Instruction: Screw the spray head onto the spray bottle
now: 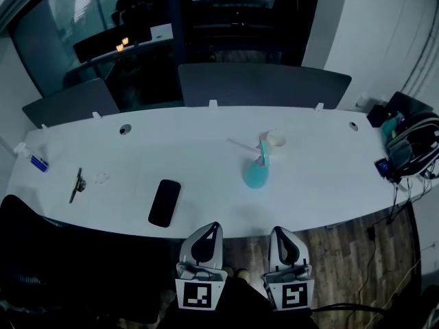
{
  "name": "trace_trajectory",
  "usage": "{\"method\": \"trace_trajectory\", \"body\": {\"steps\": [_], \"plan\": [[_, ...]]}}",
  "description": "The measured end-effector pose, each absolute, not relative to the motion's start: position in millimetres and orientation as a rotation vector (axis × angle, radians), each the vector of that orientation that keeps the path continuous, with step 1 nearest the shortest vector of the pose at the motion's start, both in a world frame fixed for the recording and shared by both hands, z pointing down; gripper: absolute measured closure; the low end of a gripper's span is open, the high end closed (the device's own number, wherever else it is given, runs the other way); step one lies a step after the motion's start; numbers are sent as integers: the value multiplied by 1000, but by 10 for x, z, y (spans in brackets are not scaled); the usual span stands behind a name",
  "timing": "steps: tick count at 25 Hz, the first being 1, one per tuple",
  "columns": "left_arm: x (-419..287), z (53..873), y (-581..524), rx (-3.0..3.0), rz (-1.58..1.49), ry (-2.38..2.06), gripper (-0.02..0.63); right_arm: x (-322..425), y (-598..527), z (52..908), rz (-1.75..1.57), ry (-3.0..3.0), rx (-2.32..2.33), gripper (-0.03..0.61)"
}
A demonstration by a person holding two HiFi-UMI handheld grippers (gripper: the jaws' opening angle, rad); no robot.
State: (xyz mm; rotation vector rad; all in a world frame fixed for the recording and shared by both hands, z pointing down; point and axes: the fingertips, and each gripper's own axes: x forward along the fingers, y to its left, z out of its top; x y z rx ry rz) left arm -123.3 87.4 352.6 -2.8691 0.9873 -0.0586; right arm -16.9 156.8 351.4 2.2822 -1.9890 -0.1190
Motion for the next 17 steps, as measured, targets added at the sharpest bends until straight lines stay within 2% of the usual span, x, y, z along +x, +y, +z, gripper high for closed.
{"method": "trace_trajectory", "body": {"steps": [17], "plan": [[-1036,3321,1125,-2757,0,916,611,-102,1754,3250,-249,-1989,2302,574]]}}
